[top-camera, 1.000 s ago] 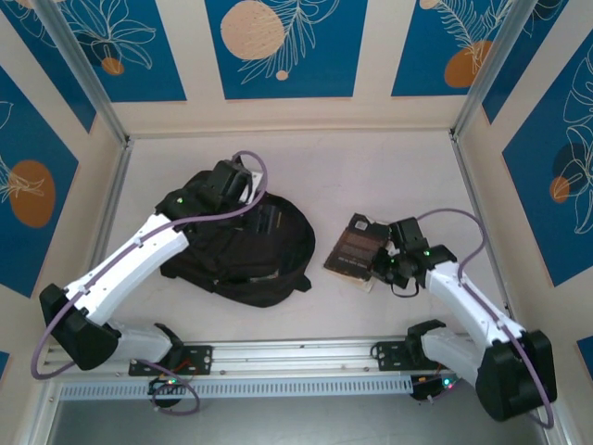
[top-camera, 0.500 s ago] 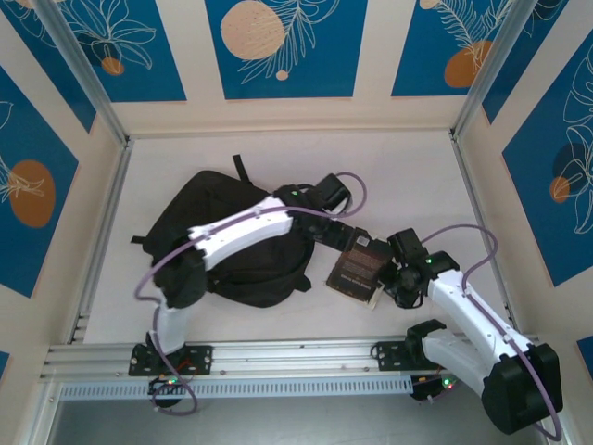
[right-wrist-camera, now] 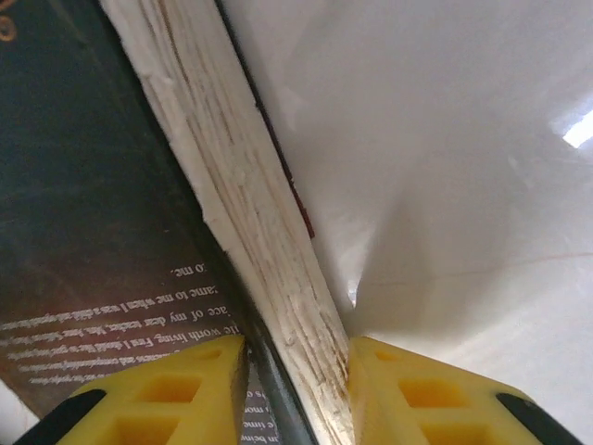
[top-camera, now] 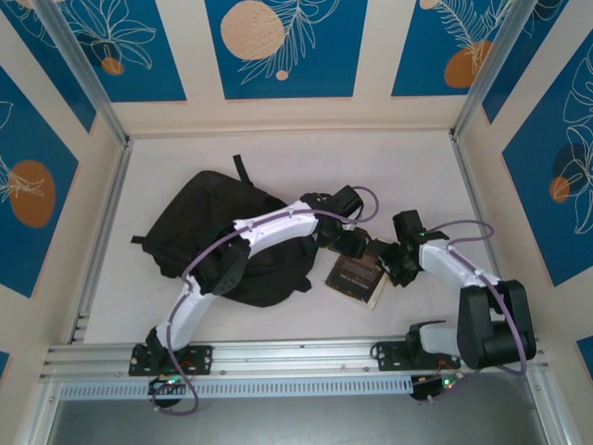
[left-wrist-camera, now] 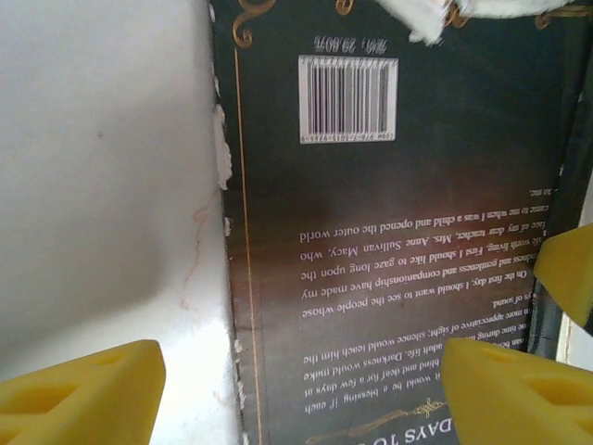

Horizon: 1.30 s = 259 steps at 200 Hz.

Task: Pack books, pencil case, and school supplies into a backpack

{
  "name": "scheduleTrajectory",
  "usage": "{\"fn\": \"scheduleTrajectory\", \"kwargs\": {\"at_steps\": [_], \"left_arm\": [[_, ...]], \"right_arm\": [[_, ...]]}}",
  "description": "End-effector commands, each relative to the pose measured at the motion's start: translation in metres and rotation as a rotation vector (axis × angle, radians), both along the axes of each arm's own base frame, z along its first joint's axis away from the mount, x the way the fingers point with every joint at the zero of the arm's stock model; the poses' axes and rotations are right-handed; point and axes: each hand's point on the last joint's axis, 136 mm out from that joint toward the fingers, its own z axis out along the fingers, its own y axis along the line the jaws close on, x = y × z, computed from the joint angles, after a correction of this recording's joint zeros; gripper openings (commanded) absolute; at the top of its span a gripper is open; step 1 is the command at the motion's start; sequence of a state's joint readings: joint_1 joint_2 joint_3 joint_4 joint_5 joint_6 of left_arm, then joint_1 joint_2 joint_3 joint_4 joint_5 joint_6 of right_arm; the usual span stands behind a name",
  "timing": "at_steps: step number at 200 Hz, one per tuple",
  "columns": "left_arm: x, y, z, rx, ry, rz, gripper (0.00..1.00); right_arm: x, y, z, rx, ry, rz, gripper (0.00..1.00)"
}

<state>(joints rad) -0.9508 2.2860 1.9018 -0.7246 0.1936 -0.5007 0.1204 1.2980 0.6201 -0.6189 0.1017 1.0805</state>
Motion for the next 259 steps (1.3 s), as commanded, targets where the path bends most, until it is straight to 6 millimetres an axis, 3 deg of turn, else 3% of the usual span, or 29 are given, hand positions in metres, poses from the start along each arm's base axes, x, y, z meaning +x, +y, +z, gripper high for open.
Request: {"fn": "scheduleTrajectory", "kwargs": {"at_steps": [1, 42, 83, 124, 157, 175, 208, 233, 259], "left_arm": [[-0.011, -0.001, -0.022, 0.012, 0.101, 0.002, 0.78], [-0.016, 0.003, -0.042, 0.055, 0.144, 0.008, 0.78], [-0.041, -0.026, -0.047, -0.095, 0.335, -0.020, 0.78], [-0.044, -0.049, -0.003, -0.253, 0.384, -0.038, 0.78], [-0.048, -0.058, 0.015, -0.327, 0.448, -0.036, 0.77], [-0.043, -0.057, 0.024, -0.369, 0.467, 0.002, 0.71], [-0.028, -0.062, 0.064, -0.546, 0.500, 0.099, 0.54], [-0.035, -0.079, 0.084, -0.674, 0.580, 0.110, 0.48], [-0.040, -0.082, 0.089, -0.711, 0.614, 0.109, 0.45]], "right_arm": [[0.000, 0.007, -0.008, 0.052, 0.027, -0.024, 0.31], [-0.004, 0.004, -0.009, 0.031, 0.023, -0.028, 0.23], [-0.005, 0.009, -0.009, 0.050, 0.030, -0.011, 0.23], [-0.008, 0.012, -0.010, 0.061, 0.035, -0.005, 0.23], [-0.008, 0.013, -0.010, 0.056, 0.040, 0.002, 0.22], [-0.009, 0.014, -0.009, 0.061, 0.042, 0.005, 0.23], [-0.011, 0.015, -0.009, 0.069, 0.043, 0.004, 0.22], [-0.013, 0.017, -0.010, 0.091, 0.018, -0.006, 0.22], [-0.013, 0.017, -0.009, 0.096, 0.010, 0.001, 0.21]]}}
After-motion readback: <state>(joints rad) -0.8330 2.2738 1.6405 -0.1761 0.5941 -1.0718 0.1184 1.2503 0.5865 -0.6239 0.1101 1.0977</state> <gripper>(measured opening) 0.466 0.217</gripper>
